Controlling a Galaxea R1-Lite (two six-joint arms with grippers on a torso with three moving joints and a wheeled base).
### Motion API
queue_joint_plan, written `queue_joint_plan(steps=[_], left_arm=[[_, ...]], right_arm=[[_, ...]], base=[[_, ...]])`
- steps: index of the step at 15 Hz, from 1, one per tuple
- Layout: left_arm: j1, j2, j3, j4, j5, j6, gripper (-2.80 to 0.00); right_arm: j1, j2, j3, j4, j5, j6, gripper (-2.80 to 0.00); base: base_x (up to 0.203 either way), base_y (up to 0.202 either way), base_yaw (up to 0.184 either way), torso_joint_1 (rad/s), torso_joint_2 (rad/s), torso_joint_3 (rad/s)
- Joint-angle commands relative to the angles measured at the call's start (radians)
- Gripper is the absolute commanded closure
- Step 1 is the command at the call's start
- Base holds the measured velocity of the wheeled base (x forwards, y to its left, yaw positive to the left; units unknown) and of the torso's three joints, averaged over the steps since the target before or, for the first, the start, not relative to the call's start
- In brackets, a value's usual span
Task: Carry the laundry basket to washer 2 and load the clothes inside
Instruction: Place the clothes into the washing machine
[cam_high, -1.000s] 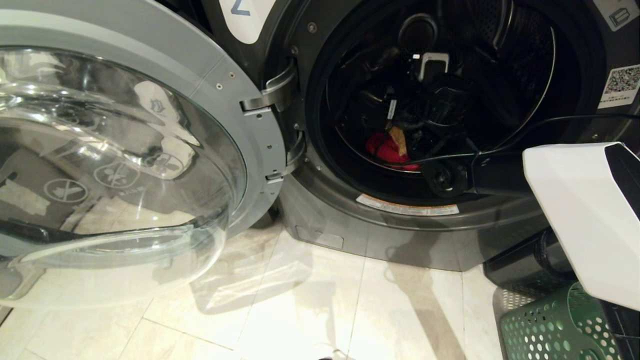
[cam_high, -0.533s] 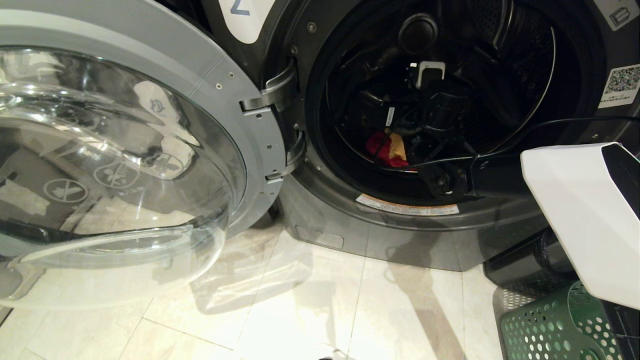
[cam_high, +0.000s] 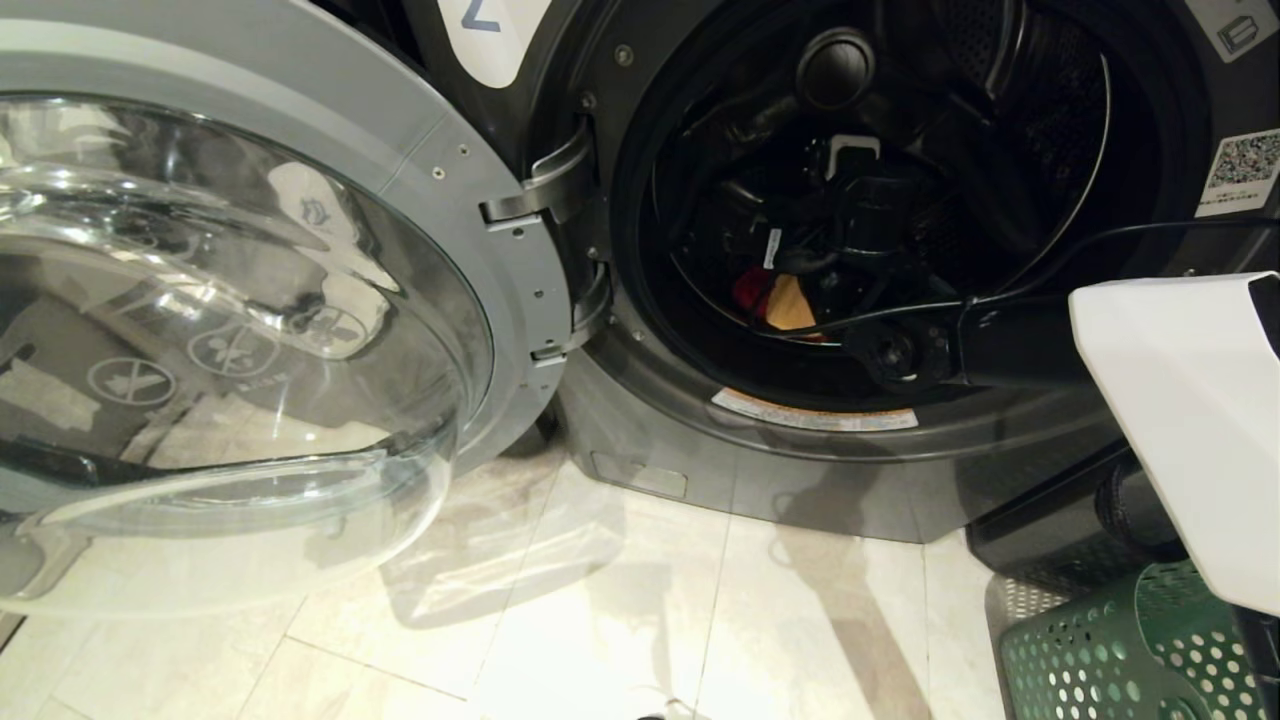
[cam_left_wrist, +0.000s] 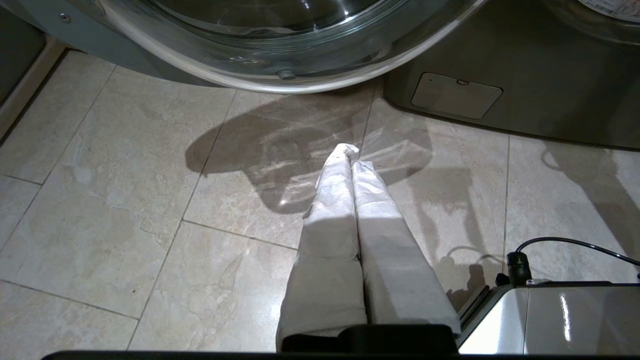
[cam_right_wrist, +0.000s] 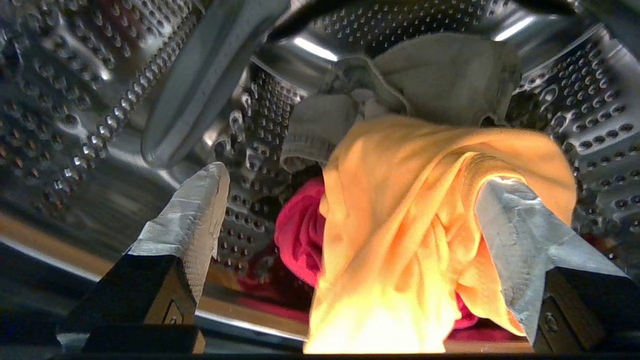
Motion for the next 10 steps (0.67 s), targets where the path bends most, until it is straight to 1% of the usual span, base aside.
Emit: queue_joint_plan(steps=[1, 3, 5, 7, 8, 10], left_arm=[[0.001, 0.002, 0.0, 0.0, 0.0, 0.0, 0.0], [0.0, 0.002, 0.0, 0.0, 0.0, 0.0, 0.0], [0.001, 0.002, 0.0, 0.0, 0.0, 0.0, 0.0], [0.001, 0.002, 0.0, 0.0, 0.0, 0.0, 0.0], [0.0, 0.002, 0.0, 0.0, 0.0, 0.0, 0.0], [0.0, 0.002, 0.0, 0.0, 0.0, 0.0, 0.0]], right_arm=[[0.001, -0.01, 0.001, 0.003, -0.002, 0.002, -2.8], [0.014, -0.018, 0.013, 0.013, 0.005, 0.011, -2.8], [0.021, -0.014, 0.012, 0.007, 0.036, 0.013, -2.8], [0.024, 0.02, -0.01, 0.014, 0.056, 0.04, -2.8], [0.024, 0.022, -0.026, 0.015, 0.053, 0.038, -2.8], [0.024, 0.025, -0.035, 0.006, 0.047, 0.009, -2.8]], base=[[0.0, 0.0, 0.0, 0.0, 0.0, 0.0], [0.0, 0.0, 0.0, 0.0, 0.0, 0.0], [0.0, 0.0, 0.0, 0.0, 0.0, 0.0], [0.0, 0.0, 0.0, 0.0, 0.0, 0.0], [0.0, 0.0, 0.0, 0.0, 0.0, 0.0], [0.0, 0.0, 0.0, 0.0, 0.0, 0.0]])
